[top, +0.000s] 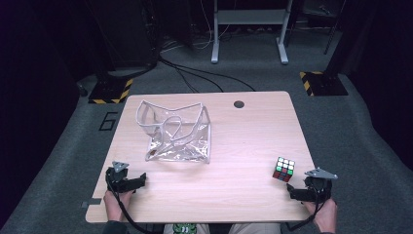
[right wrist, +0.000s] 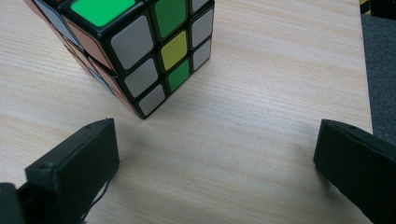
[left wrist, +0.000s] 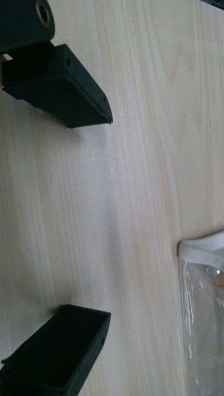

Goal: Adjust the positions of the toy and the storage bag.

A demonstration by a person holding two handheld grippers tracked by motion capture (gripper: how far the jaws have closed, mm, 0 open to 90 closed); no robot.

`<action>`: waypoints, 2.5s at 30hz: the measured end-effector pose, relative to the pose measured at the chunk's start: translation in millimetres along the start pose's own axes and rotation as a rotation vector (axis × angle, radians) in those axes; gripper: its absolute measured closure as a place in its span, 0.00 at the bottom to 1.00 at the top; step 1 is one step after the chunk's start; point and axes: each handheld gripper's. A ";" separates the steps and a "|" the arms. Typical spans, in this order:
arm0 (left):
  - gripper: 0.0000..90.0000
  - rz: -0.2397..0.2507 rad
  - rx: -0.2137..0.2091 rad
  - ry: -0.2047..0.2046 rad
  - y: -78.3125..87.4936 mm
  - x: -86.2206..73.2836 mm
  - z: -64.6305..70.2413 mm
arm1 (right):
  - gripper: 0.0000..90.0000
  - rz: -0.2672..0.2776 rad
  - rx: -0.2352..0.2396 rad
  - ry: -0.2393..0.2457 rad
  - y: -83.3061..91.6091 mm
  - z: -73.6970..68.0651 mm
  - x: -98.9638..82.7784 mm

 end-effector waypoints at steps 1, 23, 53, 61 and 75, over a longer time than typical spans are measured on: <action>0.07 -0.003 0.002 -0.002 0.1 0.3 0.3 | 0.00 0.000 -0.001 0.000 -0.1 0.0 0.0; 0.06 0.000 0.008 -0.002 -1.7 1.5 2.1 | 0.00 0.002 -0.018 -0.007 0.7 -1.6 -0.9; 0.07 0.000 0.016 0.005 -1.8 1.8 2.6 | 0.00 0.013 0.033 -0.055 12.4 -23.1 21.8; 0.08 0.002 0.012 0.009 -1.7 1.6 3.0 | 0.01 -0.013 0.037 -0.064 8.0 -32.4 43.3; 0.08 0.002 0.012 0.009 -1.8 1.6 3.0 | 0.07 -0.044 0.025 -0.058 0.1 -37.7 65.9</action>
Point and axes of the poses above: each handheld gripper's, and its own axes: y roughly backward along the jaws, x roughly out of its top, z roughly to its right, and after that the axes turned 10 degrees about y, right-handed
